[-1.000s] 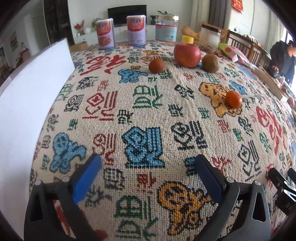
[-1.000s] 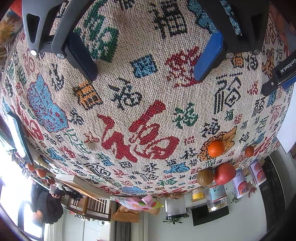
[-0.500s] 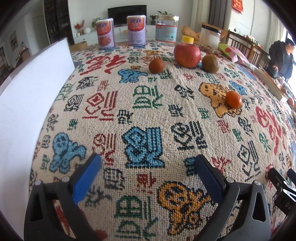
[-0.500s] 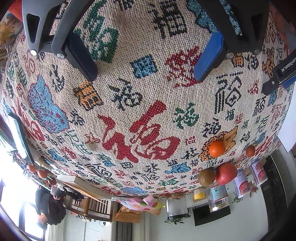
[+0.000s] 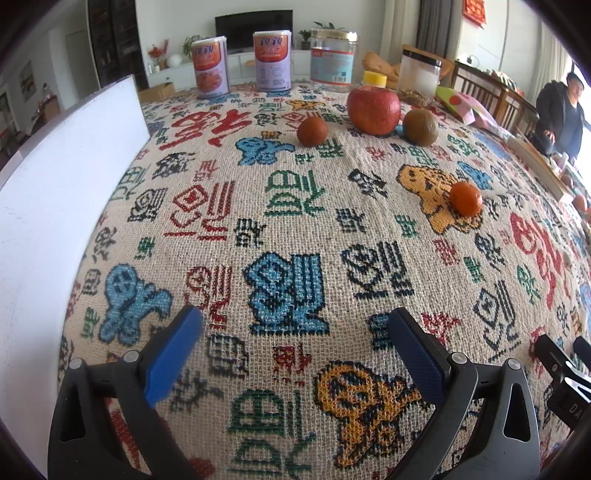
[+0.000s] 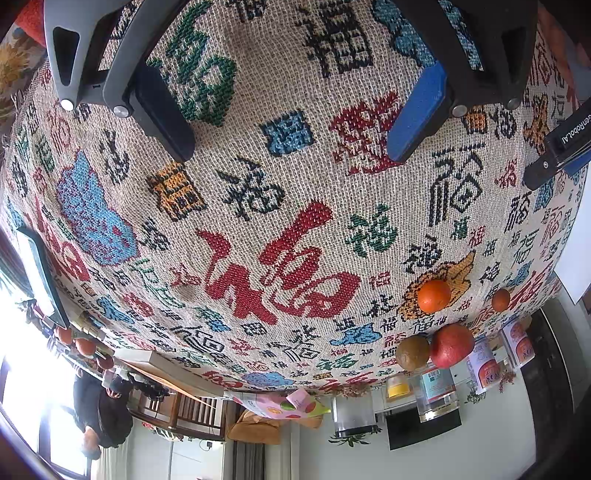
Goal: Organize fruits
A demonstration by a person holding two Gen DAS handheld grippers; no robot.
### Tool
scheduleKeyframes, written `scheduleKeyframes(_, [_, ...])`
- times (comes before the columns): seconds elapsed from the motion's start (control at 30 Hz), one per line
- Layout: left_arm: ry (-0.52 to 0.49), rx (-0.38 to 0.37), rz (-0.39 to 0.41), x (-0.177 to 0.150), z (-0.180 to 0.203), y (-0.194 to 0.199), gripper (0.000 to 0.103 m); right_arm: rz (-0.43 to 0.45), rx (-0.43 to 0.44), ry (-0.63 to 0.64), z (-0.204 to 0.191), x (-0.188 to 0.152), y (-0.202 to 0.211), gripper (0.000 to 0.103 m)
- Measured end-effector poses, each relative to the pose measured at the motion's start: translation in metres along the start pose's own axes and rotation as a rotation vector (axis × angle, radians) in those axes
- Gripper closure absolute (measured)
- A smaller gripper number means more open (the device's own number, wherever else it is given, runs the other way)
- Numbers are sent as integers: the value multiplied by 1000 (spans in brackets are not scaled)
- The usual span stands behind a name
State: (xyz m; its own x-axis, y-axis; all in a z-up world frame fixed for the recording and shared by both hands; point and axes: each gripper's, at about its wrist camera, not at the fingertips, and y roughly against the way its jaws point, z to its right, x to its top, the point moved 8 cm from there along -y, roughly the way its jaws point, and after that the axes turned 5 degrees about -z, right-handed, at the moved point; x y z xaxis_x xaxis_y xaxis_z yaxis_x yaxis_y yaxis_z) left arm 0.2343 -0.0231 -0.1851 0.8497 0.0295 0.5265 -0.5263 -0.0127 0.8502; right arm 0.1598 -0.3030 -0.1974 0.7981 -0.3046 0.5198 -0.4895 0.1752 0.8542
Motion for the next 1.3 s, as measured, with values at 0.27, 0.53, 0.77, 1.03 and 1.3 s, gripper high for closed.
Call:
scheduleKeyframes(0.27, [0, 0, 0, 0, 0, 0, 1, 0, 0, 0, 0, 0, 0, 0])
scheduleKeyframes(0.53, [0, 0, 0, 0, 0, 0, 1, -1, 0, 0, 0, 0, 0, 0])
scheduleKeyframes(0.77, [3, -4, 1, 0, 0, 1, 2, -1, 1, 0, 0, 0, 0, 0])
scheduleKeyframes(1.03, [4, -7, 2, 0, 0, 1, 2, -1, 0, 1, 0, 0, 0, 0])
scheduleKeyframes(1.3, [4, -6, 2, 0, 0, 1, 2, 30, 29, -17, -1, 1, 9, 0])
